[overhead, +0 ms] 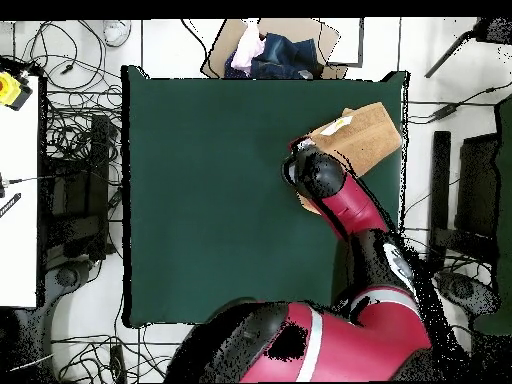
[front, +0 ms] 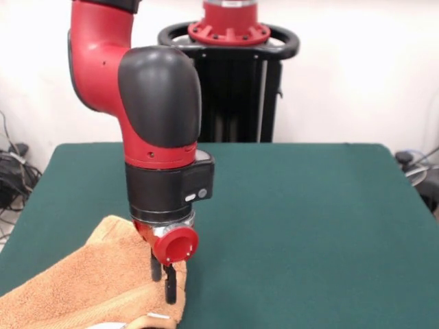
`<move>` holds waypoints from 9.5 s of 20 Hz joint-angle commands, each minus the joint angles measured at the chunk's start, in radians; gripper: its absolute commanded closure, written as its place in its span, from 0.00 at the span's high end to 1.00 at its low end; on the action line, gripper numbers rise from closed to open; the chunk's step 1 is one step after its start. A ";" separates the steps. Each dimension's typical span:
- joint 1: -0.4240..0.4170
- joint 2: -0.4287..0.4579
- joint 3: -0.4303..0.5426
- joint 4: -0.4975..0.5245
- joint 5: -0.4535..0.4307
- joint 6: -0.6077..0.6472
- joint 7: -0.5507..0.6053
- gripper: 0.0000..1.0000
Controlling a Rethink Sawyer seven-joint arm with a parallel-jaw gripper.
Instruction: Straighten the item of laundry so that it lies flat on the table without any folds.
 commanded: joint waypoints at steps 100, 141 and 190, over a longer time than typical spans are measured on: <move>0.026 0.491 -0.096 -0.494 0.125 0.095 0.177 0.00; -0.154 0.423 0.191 -0.403 0.084 0.527 0.117 0.00; -0.336 0.368 0.453 -0.215 0.185 0.760 0.082 0.00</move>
